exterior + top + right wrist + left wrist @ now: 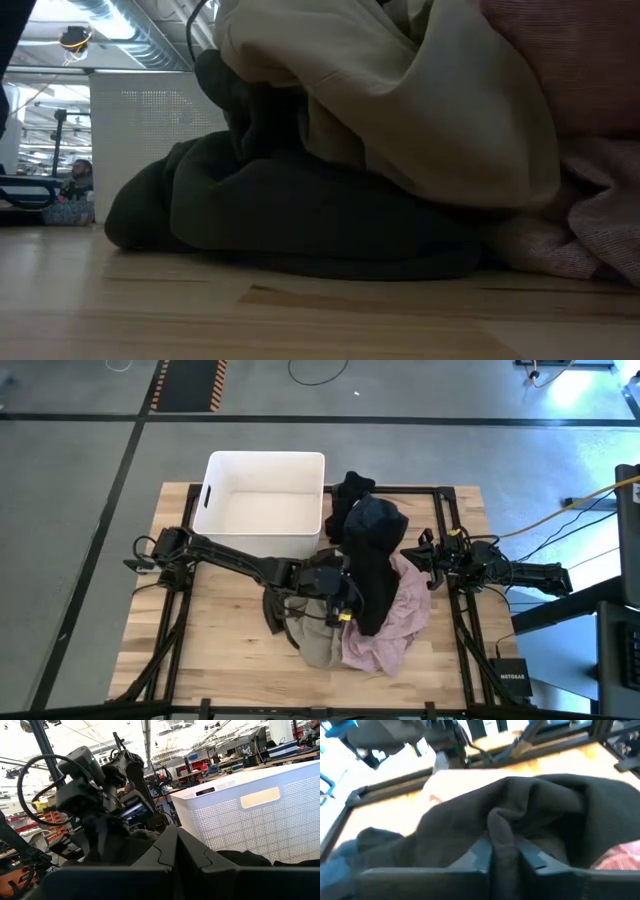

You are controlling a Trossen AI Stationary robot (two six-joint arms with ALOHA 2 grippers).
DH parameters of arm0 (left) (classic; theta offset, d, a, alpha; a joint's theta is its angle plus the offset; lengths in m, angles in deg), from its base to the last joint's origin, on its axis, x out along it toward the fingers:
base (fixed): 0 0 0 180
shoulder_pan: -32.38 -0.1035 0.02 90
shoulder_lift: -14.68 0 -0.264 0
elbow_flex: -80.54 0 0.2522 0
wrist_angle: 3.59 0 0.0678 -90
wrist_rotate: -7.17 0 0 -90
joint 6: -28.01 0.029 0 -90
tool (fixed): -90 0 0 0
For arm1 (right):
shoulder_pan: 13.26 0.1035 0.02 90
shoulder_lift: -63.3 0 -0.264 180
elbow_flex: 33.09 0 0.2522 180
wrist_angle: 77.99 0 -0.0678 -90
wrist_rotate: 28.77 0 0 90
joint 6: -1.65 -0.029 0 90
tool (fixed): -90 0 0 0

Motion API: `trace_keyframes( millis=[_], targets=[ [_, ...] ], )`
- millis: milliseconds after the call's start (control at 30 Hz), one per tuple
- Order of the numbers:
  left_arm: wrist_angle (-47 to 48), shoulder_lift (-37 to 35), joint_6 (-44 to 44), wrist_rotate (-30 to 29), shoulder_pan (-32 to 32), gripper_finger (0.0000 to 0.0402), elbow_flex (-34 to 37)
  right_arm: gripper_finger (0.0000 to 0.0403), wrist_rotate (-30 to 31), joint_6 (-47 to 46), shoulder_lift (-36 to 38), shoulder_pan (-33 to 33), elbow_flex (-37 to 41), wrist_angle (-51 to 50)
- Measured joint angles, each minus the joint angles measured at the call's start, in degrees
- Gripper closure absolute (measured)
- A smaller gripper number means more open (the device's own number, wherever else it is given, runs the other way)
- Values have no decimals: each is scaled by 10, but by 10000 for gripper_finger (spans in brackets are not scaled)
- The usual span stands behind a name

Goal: Sort clothes
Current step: Put the black shirt into the bin

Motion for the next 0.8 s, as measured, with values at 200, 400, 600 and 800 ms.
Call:
trace_keyframes(
  millis=[200, 400, 600, 800],
  targets=[
    [-51, -27, 48, -66, 12, 379, 0, 388, 0, 2, 0, 0, 0, 0],
    [-98, -86, 112, -134, 15, 394, 0, 388, 24, 2, 0, 0, 0, -1],
    [-146, -146, 165, -178, -1, 384, 0, 388, 42, 2, 0, 0, 0, -21],
    [-174, -196, 214, -204, -30, 392, 0, 388, 49, 2, 0, 0, 0, -23]
  ],
)
